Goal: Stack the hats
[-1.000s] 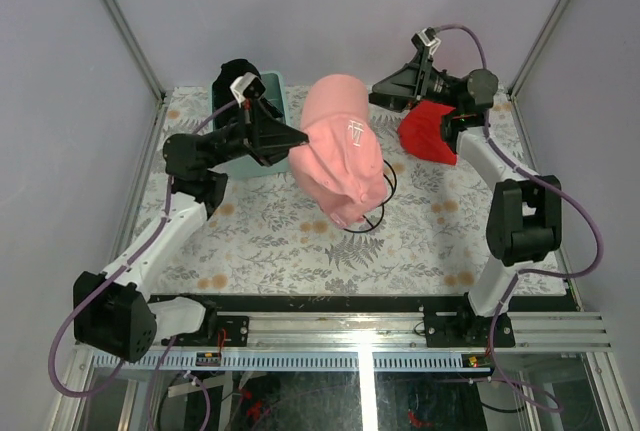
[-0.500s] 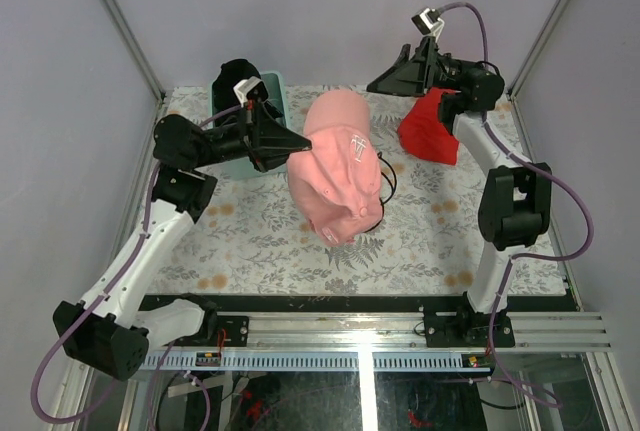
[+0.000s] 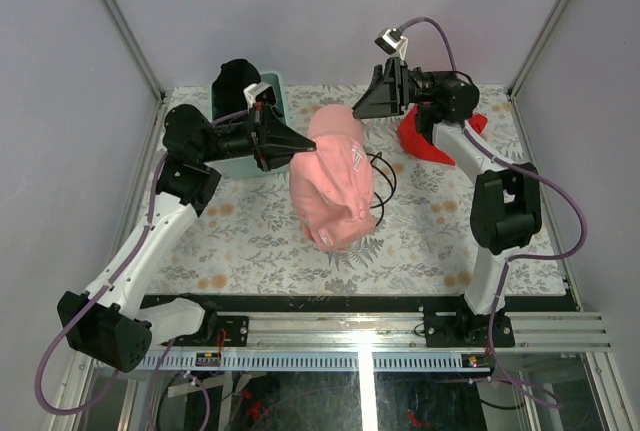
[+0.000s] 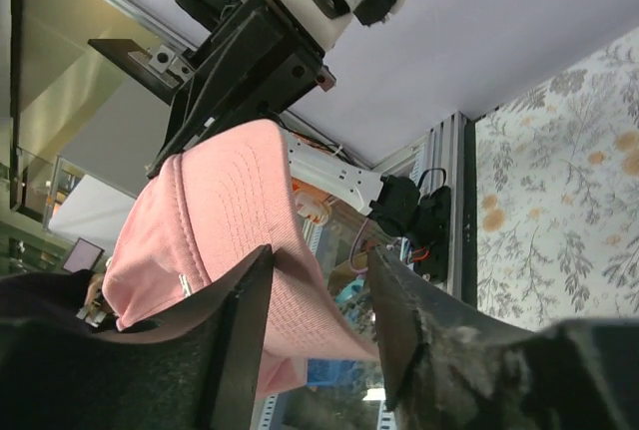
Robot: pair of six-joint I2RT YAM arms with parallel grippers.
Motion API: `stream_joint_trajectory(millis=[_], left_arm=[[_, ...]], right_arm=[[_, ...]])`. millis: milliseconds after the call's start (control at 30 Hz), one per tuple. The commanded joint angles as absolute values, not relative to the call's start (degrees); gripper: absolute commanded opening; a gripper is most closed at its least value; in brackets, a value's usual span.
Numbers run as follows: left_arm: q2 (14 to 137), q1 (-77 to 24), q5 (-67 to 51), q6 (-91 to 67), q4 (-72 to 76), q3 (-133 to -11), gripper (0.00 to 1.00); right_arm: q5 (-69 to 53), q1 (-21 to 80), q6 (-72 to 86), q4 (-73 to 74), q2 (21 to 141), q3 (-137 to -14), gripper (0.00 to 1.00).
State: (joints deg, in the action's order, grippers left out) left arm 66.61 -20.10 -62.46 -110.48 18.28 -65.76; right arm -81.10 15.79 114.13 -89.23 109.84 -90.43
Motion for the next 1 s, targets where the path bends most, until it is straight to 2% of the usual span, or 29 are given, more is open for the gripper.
stream_joint_trajectory(millis=[0, 100, 467, 600, 667, 867, 967], left_arm=[[67.74, -18.52, -65.73, -109.86, 17.98, -68.79, 0.0], [68.53, -16.02, -67.39, -109.22, 16.8, -70.02, 0.0], [71.9, -9.93, -69.55, -109.15, 17.35, -73.13, 0.0], [73.72, -9.6, -69.36, -109.49, 18.79, -74.15, 0.0], [74.35, -9.59, -69.26, -109.36, 19.26, -74.42, 0.0], [74.65, -8.88, -69.62, -106.71, 17.12, -73.66, 0.0], [74.74, -7.08, -69.74, -104.58, 16.01, -72.53, 0.0]], right_arm=[[-83.51, 16.46, 115.34, -97.42, 105.53, -87.26, 0.43], [-84.14, 16.9, 114.77, -97.46, 103.9, -84.39, 0.35], [-83.76, 19.94, 112.85, -97.61, 99.0, -78.24, 0.39], [-82.35, 22.37, 112.09, -97.64, 97.86, -76.69, 0.37], [-81.75, 23.51, 111.99, -97.63, 97.82, -76.4, 0.32], [-79.64, 23.95, 111.73, -97.59, 96.33, -74.92, 0.08], [-76.12, 23.84, 111.5, -97.54, 95.63, -73.71, 0.0]])
